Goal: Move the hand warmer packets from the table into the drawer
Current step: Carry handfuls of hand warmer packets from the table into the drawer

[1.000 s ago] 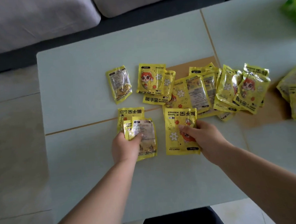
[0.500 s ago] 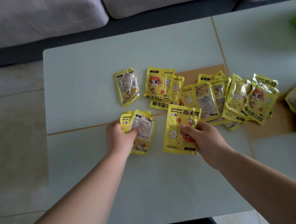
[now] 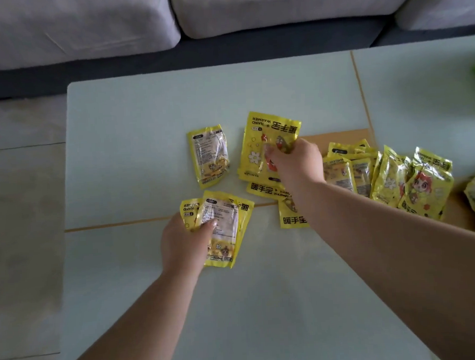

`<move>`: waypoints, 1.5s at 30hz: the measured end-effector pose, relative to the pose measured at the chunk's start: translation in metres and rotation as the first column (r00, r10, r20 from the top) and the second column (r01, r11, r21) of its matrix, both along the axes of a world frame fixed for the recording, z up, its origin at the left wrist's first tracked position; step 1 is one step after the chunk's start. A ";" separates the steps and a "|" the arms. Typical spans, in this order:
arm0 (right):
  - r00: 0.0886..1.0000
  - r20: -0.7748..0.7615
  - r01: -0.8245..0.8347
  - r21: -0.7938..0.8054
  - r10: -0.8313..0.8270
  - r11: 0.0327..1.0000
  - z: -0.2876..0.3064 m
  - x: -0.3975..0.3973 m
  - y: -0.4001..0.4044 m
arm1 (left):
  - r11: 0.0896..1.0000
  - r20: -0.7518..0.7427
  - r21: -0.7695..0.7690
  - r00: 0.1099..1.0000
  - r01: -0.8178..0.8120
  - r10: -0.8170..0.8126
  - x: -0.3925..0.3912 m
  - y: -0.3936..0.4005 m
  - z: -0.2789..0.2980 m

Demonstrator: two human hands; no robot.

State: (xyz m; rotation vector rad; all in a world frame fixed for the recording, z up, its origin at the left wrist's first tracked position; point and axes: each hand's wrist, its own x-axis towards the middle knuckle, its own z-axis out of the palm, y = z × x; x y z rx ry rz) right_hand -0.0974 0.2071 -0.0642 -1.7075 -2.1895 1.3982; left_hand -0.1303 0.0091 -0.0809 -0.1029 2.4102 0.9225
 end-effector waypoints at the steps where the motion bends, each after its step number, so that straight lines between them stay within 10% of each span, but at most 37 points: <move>1: 0.998 0.062 -0.030 0.052 0.027 0.998 -0.007 -0.007 0.003 | 1.000 -0.002 0.011 1.000 -0.002 0.002 -0.001 -0.002 0.000; 8: 0.921 0.343 -0.258 0.181 0.185 0.949 -0.022 -0.017 -0.002 | 0.997 0.044 0.076 0.999 -0.032 0.029 -0.003 -0.007 0.000; 17: 0.892 0.226 -0.445 0.276 0.392 0.852 -0.017 -0.022 0.002 | 0.985 0.104 0.120 0.988 -0.127 0.115 -0.006 -0.018 -0.004; 37: 0.923 0.331 -0.248 0.113 0.199 0.962 -0.016 -0.044 0.002 | 0.925 0.198 0.141 0.925 -0.353 0.323 -0.027 -0.039 -0.009; 45: 0.997 0.057 -0.054 -0.005 0.054 0.999 0.010 -0.032 -0.004 | 0.926 0.184 0.141 0.929 -0.349 0.322 -0.024 -0.039 -0.008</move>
